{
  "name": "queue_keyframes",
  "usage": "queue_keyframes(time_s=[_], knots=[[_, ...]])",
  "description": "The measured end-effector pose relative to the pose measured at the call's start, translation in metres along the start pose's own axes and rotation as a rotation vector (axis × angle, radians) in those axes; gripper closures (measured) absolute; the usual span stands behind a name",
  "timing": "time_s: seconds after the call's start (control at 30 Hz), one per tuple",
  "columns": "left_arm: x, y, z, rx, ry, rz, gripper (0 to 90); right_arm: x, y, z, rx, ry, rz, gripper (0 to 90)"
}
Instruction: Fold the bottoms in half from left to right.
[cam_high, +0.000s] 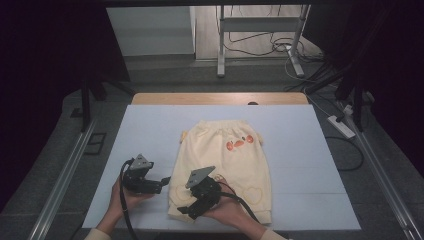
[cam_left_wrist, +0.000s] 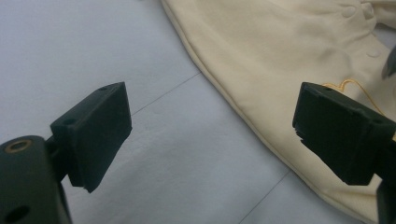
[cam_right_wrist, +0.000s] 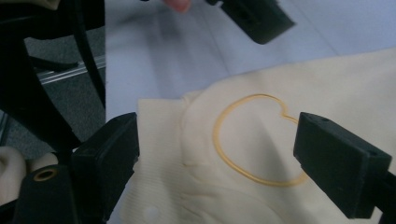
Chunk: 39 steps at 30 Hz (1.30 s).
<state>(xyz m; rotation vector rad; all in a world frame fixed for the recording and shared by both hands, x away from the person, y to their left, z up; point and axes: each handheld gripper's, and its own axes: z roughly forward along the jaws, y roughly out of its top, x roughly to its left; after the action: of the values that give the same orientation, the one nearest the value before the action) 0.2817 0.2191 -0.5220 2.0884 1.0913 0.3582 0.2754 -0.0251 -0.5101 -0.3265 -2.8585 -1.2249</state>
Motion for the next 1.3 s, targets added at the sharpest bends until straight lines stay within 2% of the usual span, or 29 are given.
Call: queue_keyframes(time_s=[0.2, 0.47, 0.67, 0.7, 0.77, 0.83, 0.9, 0.93, 0.97, 1.03, 1.13, 1.23, 1.3], knots=[[0.0, 0.0, 0.0, 0.001, 0.003, -0.001, 11.4, 0.009, 0.003, 0.014, 0.037, 0.007, -0.032, 15.0], [0.001, -0.001, 0.001, 0.005, 0.005, -0.004, 11.4, 0.019, 0.007, 0.031, 0.048, 0.029, -0.056, 17.2], [0.002, -0.001, 0.0, 0.006, 0.006, -0.004, 11.4, 0.022, 0.008, 0.041, 0.083, 0.017, -0.077, 18.4], [0.002, -0.001, 0.0, 0.005, 0.007, -0.005, 11.3, 0.022, 0.008, 0.042, 0.077, 0.027, -0.075, 22.2], [0.002, -0.001, -0.001, 0.005, 0.009, -0.004, 11.3, 0.023, 0.007, 0.044, 0.085, 0.03, -0.082, 23.3], [0.002, -0.001, -0.001, 0.003, 0.01, -0.004, 11.3, 0.025, 0.007, 0.045, 0.089, 0.011, -0.104, 27.8], [0.003, -0.002, -0.001, 0.003, 0.011, -0.007, 11.3, 0.025, 0.007, 0.045, 0.081, -0.002, -0.104, 33.5], [0.003, -0.002, -0.001, 0.003, 0.011, -0.007, 11.3, 0.025, 0.007, 0.045, 0.081, -0.002, -0.104, 33.5], [0.003, -0.002, -0.002, 0.003, 0.011, -0.007, 11.3, 0.025, 0.006, 0.044, 0.082, -0.019, -0.108, 42.1], [0.003, -0.002, -0.001, 0.004, 0.012, -0.007, 11.3, 0.025, 0.006, 0.042, 0.095, -0.033, -0.133, 51.0], [0.003, -0.002, -0.001, 0.005, 0.011, -0.006, 11.4, 0.024, 0.006, 0.04, 0.086, -0.072, -0.149, 69.2], [0.003, -0.001, -0.001, 0.005, 0.013, -0.006, 11.3, 0.021, 0.007, 0.037, 0.098, -0.061, -0.13, 74.5], [0.003, -0.001, -0.001, 0.005, 0.013, -0.006, 11.3, 0.021, 0.007, 0.035, 0.102, -0.062, -0.142, 75.6]])
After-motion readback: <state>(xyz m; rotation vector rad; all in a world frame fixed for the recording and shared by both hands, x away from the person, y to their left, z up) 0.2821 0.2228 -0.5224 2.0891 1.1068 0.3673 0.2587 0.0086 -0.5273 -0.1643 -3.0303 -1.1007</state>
